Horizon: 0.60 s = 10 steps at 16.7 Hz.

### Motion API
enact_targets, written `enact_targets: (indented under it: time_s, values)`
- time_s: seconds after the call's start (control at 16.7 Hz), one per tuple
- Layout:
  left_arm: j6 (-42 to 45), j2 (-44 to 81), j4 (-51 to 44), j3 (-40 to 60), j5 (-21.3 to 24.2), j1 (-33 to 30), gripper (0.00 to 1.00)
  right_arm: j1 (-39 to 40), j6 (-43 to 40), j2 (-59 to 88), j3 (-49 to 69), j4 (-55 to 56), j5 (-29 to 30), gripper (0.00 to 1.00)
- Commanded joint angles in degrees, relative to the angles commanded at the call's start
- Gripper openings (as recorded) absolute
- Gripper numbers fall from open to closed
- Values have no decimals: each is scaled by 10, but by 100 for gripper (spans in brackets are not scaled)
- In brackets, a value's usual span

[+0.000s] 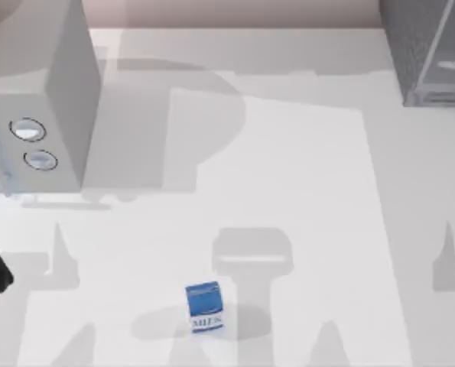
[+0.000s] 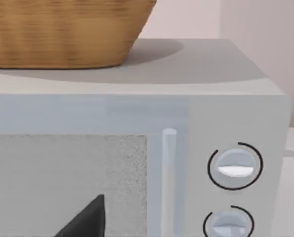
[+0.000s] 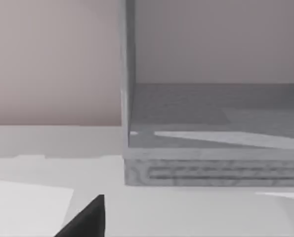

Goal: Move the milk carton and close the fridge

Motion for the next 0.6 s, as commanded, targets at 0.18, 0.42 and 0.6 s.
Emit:
enact_targets:
  time_s: [0.18, 0.42, 0.6]
  values:
    - [0, 0, 0, 0, 0, 0, 100, 8, 1, 6, 1, 6, 7, 100]
    - [0, 0, 0, 0, 0, 0, 100, 87, 4, 70, 4, 70, 81, 100]
    - [0, 0, 0, 0, 0, 0, 100, 183, 5, 153, 6, 148, 180, 100]
